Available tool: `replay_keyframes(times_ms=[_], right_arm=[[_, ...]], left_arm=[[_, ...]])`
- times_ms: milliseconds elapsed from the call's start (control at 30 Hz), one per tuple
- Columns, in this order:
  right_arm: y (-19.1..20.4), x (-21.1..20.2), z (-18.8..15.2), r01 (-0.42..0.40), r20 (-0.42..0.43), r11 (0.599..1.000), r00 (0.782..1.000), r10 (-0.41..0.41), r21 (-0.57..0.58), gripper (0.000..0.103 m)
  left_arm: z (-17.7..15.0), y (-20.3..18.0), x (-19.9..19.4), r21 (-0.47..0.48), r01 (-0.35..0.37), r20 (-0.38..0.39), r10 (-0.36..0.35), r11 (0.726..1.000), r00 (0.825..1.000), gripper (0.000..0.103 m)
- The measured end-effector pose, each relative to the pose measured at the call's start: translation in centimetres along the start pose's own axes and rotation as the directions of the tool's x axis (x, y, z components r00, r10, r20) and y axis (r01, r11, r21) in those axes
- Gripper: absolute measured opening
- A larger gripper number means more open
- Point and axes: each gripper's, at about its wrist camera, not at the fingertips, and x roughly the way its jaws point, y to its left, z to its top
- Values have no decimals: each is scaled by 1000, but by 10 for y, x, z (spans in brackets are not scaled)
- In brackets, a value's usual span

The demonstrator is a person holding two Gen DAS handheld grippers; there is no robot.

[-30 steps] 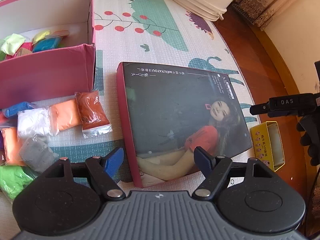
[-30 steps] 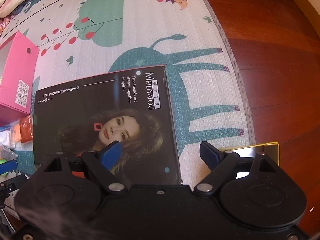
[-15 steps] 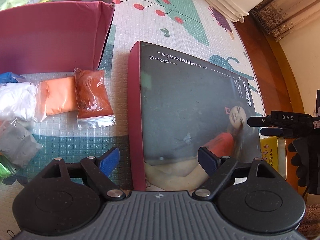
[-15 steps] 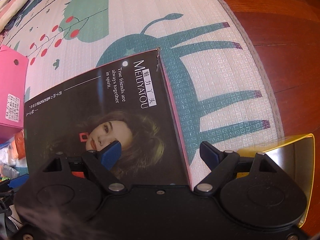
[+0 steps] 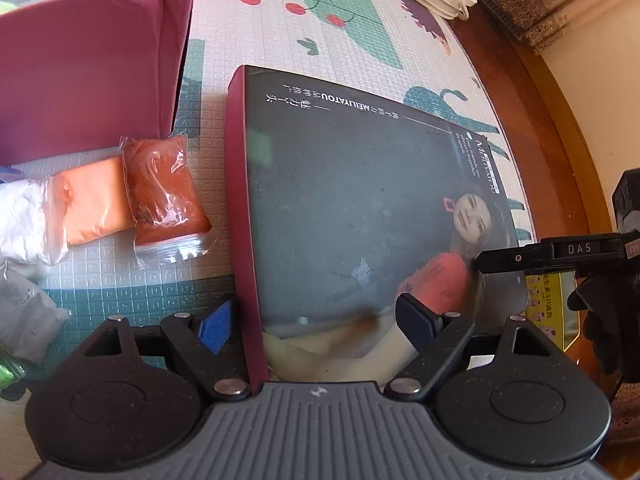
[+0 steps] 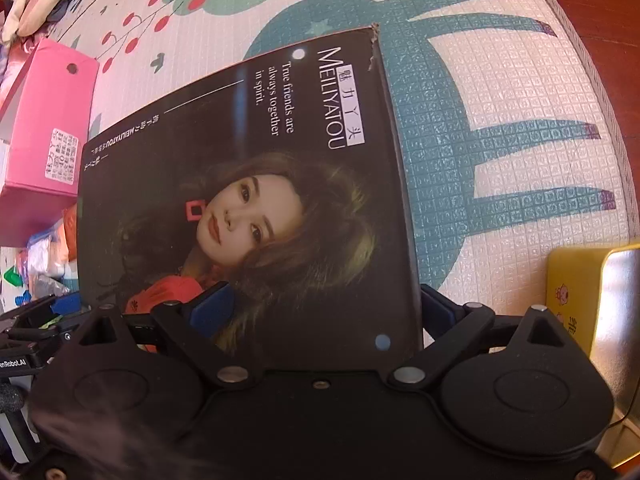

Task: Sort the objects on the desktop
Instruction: 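Close both grippers on opposite edges of the black lid, then lift the black lid with both grippers and carry it over the pink shoebox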

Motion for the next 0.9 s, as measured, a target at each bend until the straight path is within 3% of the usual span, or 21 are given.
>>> replay_keyframes(times_ms=[67,133,467,733,900], right_arm=[[3,-7,-2,3,2,1000,1000,-3,-17,97],[3,-17,-3,6,14,1000,1000,-6,-19,97],[26,-85,-8,48,85,992,996,-39,-116,97],[70,-150,-2,84,151,967,987,-49,-239,97],[104,-175,1,72,181,956,983,-21,-283,97]], left_arm=[[1,-4,-5,35,3,1,-4,999,1000,84],[3,-11,-12,85,2,9,-3,996,1000,77],[17,-32,-58,146,66,75,-77,987,994,76],[31,-38,-123,170,86,159,-114,982,981,76],[41,-30,-168,185,64,200,-101,981,975,75]])
